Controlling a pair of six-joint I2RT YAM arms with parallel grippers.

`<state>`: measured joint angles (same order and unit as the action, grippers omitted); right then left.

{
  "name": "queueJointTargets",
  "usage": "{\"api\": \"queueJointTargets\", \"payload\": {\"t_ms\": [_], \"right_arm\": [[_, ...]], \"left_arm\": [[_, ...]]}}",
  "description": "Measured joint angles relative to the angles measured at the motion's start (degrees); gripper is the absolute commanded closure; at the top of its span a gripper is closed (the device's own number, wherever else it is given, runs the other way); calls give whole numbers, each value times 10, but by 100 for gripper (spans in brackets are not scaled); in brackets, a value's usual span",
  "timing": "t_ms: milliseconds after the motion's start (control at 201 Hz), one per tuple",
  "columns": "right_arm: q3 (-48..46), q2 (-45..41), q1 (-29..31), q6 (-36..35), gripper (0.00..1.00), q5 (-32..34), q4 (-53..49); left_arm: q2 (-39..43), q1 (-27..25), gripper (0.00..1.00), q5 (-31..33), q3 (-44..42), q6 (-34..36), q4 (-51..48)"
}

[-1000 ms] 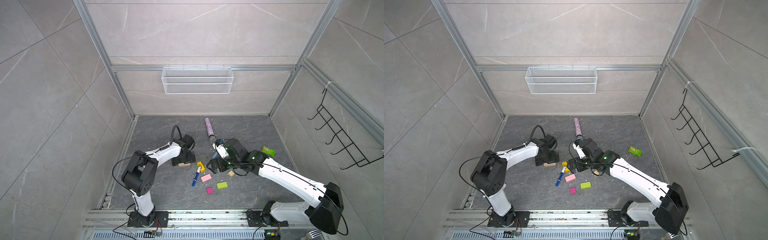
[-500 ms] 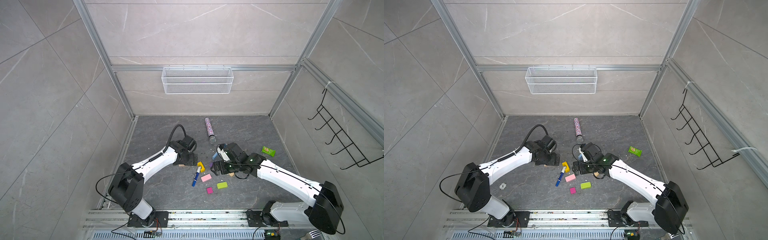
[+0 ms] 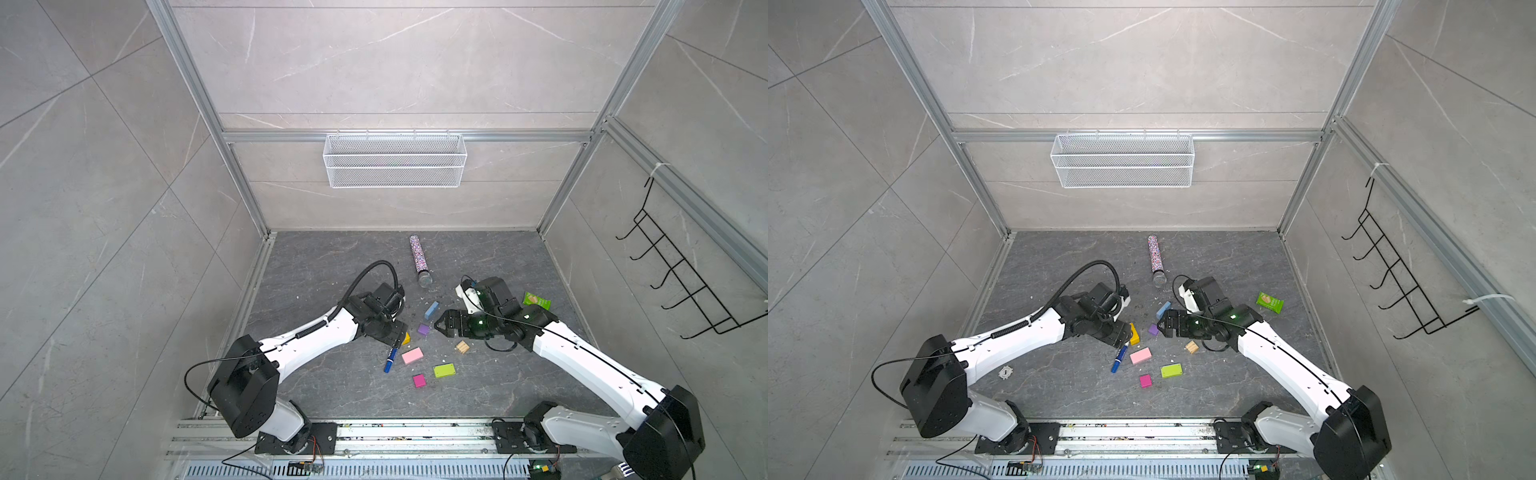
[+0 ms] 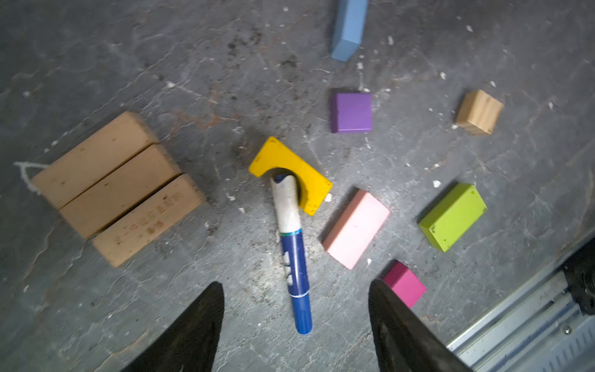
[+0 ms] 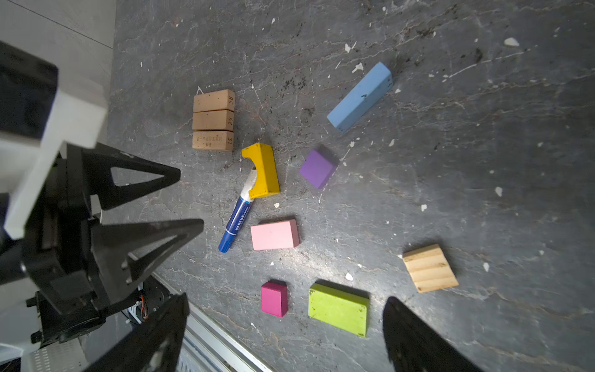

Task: Build the wood block tower
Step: 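Move the left gripper over the pink block and close on it, then lift the pink block with the left gripper toward the wooden bars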

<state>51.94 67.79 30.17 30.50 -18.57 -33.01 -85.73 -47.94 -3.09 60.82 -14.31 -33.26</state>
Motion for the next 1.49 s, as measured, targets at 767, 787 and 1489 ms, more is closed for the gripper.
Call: {"api": "queueJointTargets", "payload": {"t_ms": [767, 787, 1489], "right_arm": [[-32, -38, -58, 0, 6, -49, -2], [-32, -38, -59, 0, 6, -50, -2], [-33, -40, -65, 0, 7, -62, -2]], "left_arm": [[-130, -87, 38, -9, 0, 100, 85], [-131, -87, 38, -8, 0, 100, 85], [-170, -87, 53, 12, -1, 87, 102]]}}
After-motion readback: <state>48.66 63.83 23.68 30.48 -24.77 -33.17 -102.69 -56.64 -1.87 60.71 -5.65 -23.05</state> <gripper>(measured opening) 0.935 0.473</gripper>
